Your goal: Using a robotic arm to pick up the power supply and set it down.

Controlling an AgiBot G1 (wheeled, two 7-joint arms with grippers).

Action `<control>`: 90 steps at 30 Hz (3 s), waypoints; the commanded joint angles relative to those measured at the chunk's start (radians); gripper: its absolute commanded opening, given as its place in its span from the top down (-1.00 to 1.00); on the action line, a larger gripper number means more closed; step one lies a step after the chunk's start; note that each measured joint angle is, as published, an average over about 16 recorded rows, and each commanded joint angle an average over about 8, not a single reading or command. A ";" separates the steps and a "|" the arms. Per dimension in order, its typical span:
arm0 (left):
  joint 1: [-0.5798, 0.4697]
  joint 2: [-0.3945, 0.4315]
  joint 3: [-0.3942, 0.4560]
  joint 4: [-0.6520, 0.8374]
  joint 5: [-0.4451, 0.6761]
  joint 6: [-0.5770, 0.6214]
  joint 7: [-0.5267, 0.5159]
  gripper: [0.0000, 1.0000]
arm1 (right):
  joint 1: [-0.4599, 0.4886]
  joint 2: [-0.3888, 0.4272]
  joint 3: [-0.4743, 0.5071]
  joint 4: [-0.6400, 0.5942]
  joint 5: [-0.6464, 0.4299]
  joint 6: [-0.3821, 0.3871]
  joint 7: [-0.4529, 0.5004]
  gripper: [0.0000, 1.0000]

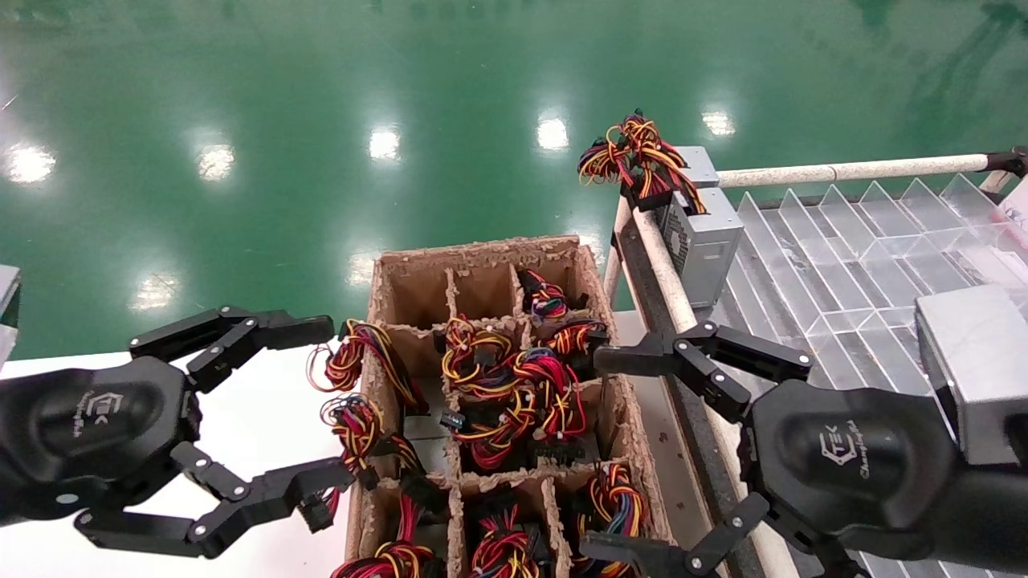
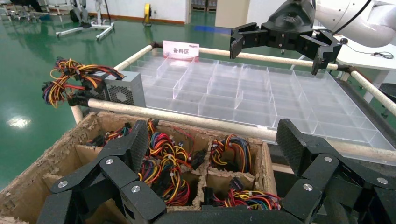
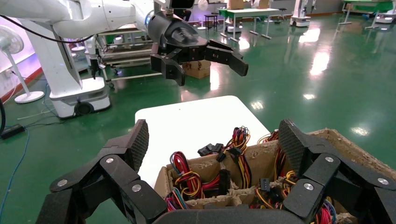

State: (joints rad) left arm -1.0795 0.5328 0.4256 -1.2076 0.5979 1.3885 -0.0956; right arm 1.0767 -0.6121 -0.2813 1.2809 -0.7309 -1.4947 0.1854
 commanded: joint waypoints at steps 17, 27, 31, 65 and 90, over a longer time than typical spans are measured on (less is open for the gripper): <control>0.000 0.000 0.000 0.000 0.000 0.000 0.000 0.62 | 0.000 0.001 0.000 0.000 0.000 0.000 0.000 -1.00; 0.000 0.000 0.000 0.000 0.000 0.000 0.000 1.00 | 0.044 0.071 -0.025 0.053 -0.190 0.009 -0.068 -1.00; 0.000 0.000 0.000 0.000 0.000 0.000 0.000 1.00 | 0.084 0.072 -0.068 0.067 -0.337 0.002 -0.130 -1.00; 0.000 0.000 0.000 0.000 0.000 0.000 0.000 1.00 | 0.307 -0.099 -0.248 0.068 -0.649 -0.035 -0.209 1.00; 0.000 0.000 0.000 0.000 0.000 0.000 0.000 1.00 | 0.374 -0.088 -0.311 0.069 -0.641 -0.031 -0.186 1.00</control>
State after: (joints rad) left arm -1.0795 0.5328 0.4256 -1.2076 0.5979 1.3885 -0.0956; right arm 1.4493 -0.6964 -0.5879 1.3493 -1.3609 -1.5275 0.0041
